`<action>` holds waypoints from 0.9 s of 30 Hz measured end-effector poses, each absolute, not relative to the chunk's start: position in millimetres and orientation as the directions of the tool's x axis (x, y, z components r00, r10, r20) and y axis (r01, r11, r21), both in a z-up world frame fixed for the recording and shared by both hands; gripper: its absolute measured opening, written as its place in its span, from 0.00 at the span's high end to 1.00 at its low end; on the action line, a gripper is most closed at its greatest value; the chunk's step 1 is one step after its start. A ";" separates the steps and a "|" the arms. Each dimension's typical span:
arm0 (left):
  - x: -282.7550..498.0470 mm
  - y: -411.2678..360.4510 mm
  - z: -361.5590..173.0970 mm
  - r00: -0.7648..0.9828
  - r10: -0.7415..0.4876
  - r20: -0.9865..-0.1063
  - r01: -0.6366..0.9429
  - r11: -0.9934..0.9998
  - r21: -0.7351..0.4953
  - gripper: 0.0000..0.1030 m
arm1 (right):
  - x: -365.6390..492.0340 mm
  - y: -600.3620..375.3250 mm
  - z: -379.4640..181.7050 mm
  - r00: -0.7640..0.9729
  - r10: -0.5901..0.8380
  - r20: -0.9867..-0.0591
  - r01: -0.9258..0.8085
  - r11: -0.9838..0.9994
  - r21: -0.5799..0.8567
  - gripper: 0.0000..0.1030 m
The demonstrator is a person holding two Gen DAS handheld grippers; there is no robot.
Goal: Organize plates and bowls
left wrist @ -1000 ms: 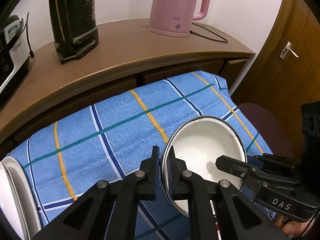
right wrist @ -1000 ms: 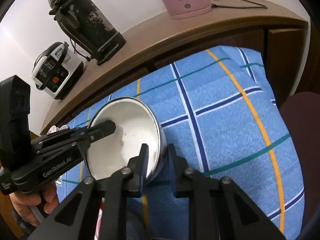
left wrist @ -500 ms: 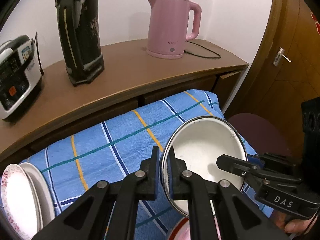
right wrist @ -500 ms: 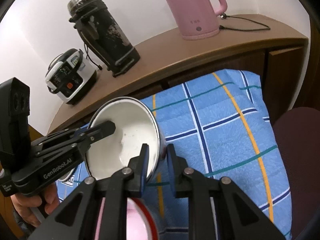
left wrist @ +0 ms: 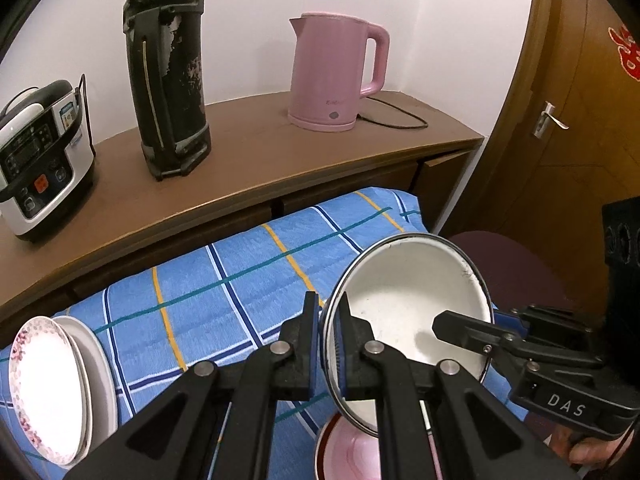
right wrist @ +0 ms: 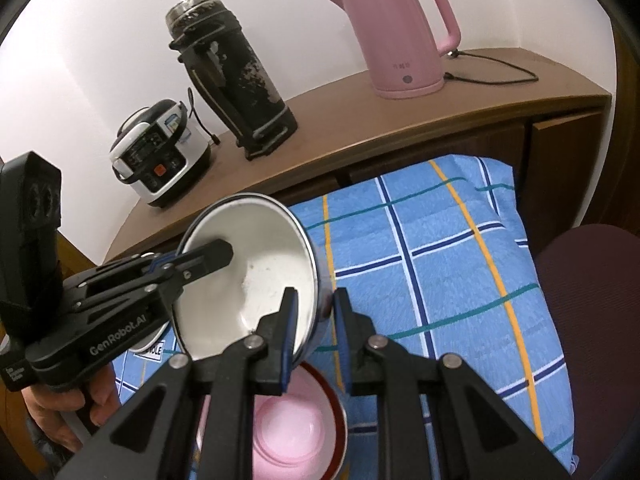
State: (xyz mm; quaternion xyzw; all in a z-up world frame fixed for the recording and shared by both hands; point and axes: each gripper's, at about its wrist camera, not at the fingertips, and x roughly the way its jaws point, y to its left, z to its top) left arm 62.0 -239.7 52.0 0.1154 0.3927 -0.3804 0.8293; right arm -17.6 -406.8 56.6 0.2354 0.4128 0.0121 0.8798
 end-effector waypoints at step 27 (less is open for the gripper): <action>-14.7 -211.8 25.4 0.371 -0.494 -0.786 0.725 0.683 -0.087 0.92 | -90.0 -376.8 42.2 0.551 0.267 -0.791 0.169 0.892 0.419 0.82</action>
